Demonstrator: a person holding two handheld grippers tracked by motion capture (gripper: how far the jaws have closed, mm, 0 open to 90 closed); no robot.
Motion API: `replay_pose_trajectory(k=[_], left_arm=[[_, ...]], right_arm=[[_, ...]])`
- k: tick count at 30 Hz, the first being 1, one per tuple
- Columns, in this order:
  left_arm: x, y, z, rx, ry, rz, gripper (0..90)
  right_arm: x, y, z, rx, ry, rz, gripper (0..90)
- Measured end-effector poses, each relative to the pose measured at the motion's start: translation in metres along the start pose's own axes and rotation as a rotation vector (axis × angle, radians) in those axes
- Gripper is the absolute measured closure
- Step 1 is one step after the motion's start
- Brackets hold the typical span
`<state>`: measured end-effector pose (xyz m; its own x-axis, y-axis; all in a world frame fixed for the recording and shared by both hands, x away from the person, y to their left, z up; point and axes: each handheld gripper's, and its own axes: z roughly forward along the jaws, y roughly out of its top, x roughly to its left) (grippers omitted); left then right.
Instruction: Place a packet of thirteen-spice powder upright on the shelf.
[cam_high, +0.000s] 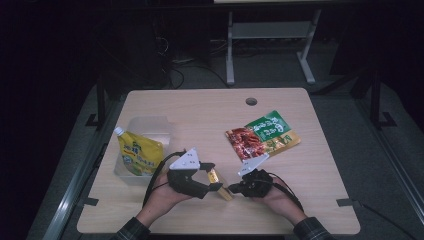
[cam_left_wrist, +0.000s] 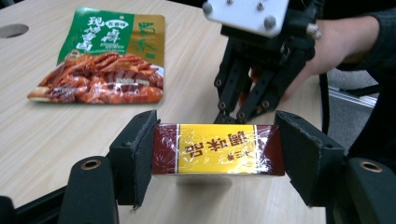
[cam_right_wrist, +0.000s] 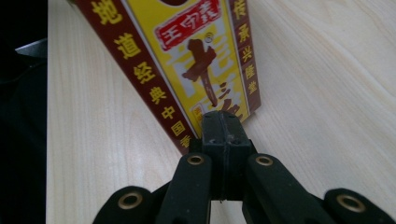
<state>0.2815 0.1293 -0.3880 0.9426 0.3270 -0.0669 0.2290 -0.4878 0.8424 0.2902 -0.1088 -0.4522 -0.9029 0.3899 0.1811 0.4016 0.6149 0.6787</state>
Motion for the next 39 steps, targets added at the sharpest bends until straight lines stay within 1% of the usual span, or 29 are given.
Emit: replay_pose_trajectory(k=[1,5,7,8,9,11,12,15,16,18,21,22,24,25,29,30,34,39], left_arm=[[0.001,0.002,0.003,0.0,0.004,0.006,32.1],[0.003,0.009,0.013,-0.007,0.002,0.006,32.0],[0.004,0.011,0.017,-0.009,0.013,0.007,31.9],[0.003,0.011,0.018,-0.016,0.014,0.004,31.9],[0.003,0.012,0.02,-0.019,0.01,0.005,31.8],[0.002,0.012,0.022,-0.029,0.009,0.007,31.7],[0.003,0.012,0.023,-0.033,0.009,0.003,31.5],[0.004,0.012,0.026,-0.04,-0.002,-0.005,31.1],[0.004,0.013,0.028,-0.045,-0.008,-0.009,30.9],[0.004,0.013,0.031,-0.043,-0.017,-0.013,30.2],[0.003,0.013,0.033,-0.04,-0.003,-0.009,27.9],[0.003,0.014,0.033,-0.034,0.004,-0.008,26.0],[0.004,0.014,0.032,-0.034,0.005,-0.014,23.8],[0.004,0.014,0.032,-0.035,0.008,-0.016,22.7],[0.004,0.015,0.03,-0.035,0.01,-0.014,20.7],[0.004,0.015,0.03,-0.042,0.01,-0.017,19.8],[0.002,0.018,0.027,-0.047,0.007,-0.012,18.7],[0.0,0.022,0.018,-0.059,0.009,-0.007,18.2]], right_arm=[[-0.001,-0.001,0.0,0.005,-0.008,-0.012,90.0],[-0.004,-0.002,-0.002,0.004,-0.012,0.001,90.0],[-0.005,-0.003,-0.005,-0.002,-0.014,0.011,90.0],[-0.008,-0.004,-0.007,-0.007,-0.021,0.004,90.0],[-0.008,-0.004,-0.009,-0.016,-0.018,0.019,90.0],[-0.011,-0.005,-0.012,-0.023,-0.031,0.016,90.0],[-0.011,-0.005,-0.014,-0.029,-0.029,0.024,90.0],[-0.014,-0.007,-0.016,-0.031,-0.036,0.027,90.0],[-0.014,-0.008,-0.016,-0.034,-0.03,0.042,90.0],[-0.014,-0.008,-0.016,-0.024,-0.039,0.032,90.0],[-0.013,-0.008,-0.016,-0.027,-0.037,0.037,90.0],[-0.014,-0.009,-0.017,-0.024,-0.039,0.038,90.0],[-0.015,-0.01,-0.018,-0.024,-0.049,0.041,90.0],[-0.016,-0.011,-0.019,-0.027,-0.046,0.048,90.0],[-0.016,-0.012,-0.021,-0.029,-0.05,0.06,90.0],[-0.016,-0.013,-0.022,-0.032,-0.051,0.055,90.0],[-0.017,-0.014,-0.025,-0.036,-0.057,0.057,89.9],[-0.017,-0.017,-0.03,-0.046,-0.064,0.065,90.0]])
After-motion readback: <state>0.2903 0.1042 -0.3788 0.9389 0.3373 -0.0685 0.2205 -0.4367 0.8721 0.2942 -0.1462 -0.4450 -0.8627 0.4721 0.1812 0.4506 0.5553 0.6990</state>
